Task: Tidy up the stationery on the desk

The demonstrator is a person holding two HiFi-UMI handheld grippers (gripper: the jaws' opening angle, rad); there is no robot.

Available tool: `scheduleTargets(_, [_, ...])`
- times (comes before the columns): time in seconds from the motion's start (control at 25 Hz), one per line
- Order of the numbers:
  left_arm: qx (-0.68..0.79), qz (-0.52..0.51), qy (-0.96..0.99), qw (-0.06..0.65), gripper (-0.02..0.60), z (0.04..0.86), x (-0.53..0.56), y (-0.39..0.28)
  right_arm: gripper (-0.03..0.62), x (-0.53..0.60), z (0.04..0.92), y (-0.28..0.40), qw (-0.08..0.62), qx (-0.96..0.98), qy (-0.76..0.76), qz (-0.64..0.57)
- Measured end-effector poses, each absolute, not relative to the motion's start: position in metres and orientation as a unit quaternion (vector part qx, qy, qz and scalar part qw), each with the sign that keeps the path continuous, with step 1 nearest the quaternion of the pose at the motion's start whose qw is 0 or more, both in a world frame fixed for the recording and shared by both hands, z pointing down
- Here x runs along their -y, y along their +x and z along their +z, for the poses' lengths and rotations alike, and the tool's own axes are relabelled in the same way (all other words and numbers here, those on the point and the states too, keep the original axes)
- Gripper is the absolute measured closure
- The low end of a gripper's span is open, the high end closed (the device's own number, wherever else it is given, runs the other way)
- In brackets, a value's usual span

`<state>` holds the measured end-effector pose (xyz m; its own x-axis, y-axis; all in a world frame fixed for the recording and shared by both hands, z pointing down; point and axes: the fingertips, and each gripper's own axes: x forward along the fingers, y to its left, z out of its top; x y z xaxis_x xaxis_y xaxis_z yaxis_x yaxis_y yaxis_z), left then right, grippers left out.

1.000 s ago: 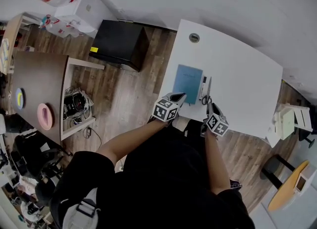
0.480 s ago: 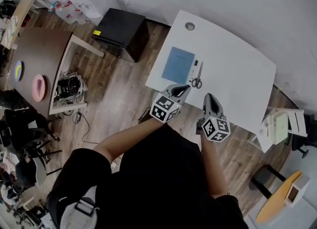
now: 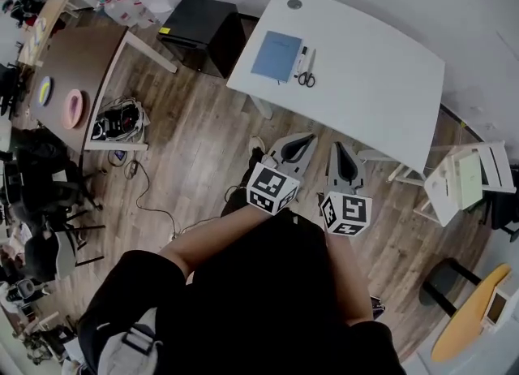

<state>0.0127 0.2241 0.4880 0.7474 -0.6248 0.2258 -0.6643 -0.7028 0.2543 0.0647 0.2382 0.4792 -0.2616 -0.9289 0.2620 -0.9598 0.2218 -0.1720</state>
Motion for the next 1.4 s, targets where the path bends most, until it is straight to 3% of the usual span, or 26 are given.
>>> scheduleTargets(0.64, [0.372,0.03,0.924,0.083,0.568,0.433,-0.32,0.016,0.558,-0.324,0.43,0.061,0.042,0.782,0.616,0.087])
scheduleTargets(1.4, [0.351,0.019,0.935,0.055,0.568,0.422,-0.358,0.027,0.559,-0.368,0.415,0.06,0.051,0.758,0.65,0.041])
